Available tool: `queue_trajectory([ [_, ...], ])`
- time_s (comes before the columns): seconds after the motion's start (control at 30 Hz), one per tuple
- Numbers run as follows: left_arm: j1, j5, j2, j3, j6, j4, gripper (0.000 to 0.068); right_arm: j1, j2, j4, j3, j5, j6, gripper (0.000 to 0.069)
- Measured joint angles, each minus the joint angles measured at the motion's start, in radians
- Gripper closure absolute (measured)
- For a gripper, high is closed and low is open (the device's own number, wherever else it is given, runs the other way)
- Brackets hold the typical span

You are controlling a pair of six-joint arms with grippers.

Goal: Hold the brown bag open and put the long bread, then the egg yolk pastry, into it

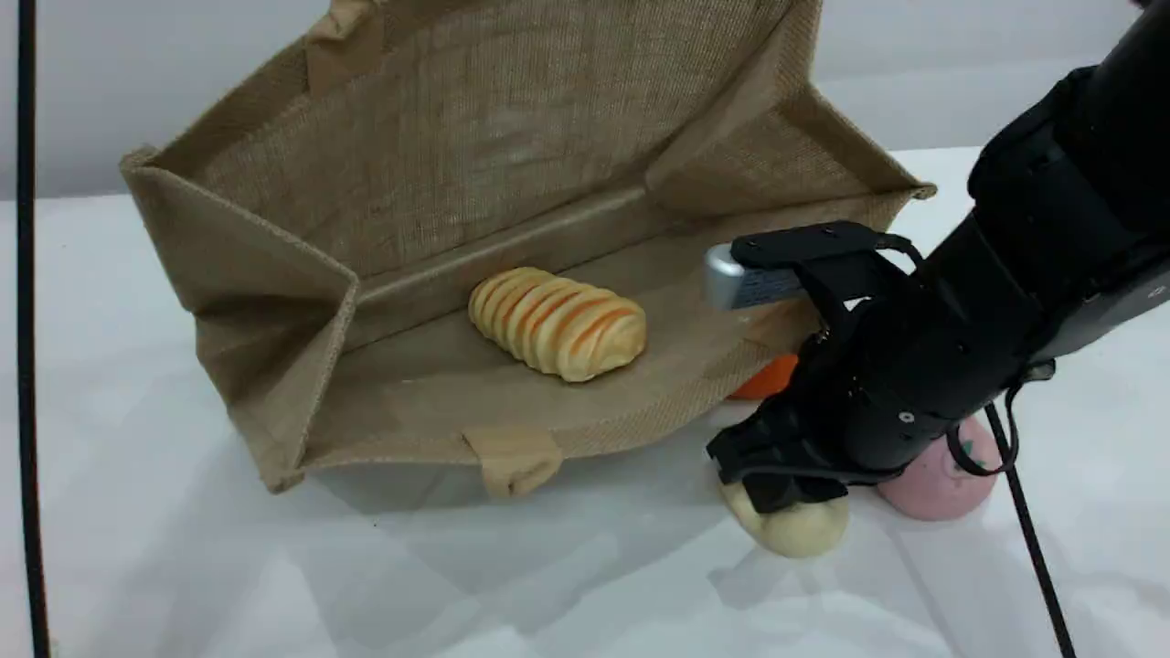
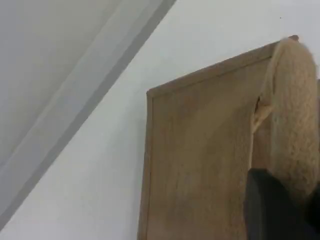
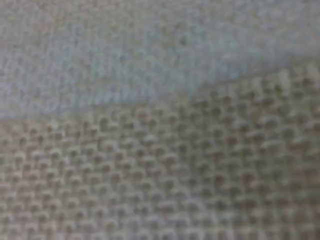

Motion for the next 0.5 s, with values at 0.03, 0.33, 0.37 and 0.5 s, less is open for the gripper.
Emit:
queue_trajectory([
  [0.03,0.0,0.0,0.0,0.0,0.0,0.0,0.0592,0.0,-0.009,-0.001,0.003,0.001,0.0,0.0612],
  [0.33,0.0,-0.001,0.0,0.0,0.0,-0.001,0.0592,0.001,-0.222,-0.001,0.108,-0.11,0.0,0.063],
  [0.37,0.0,-0.001,0.0,0.0,0.0,-0.001,0.0592,0.001,-0.26,-0.001,0.128,-0.113,0.0,0.063],
  [0.5,0.0,-0.001,0.0,0.0,0.001,-0.001,0.0592,0.001,-0.392,-0.001,0.201,-0.11,-0.001,0.0633],
])
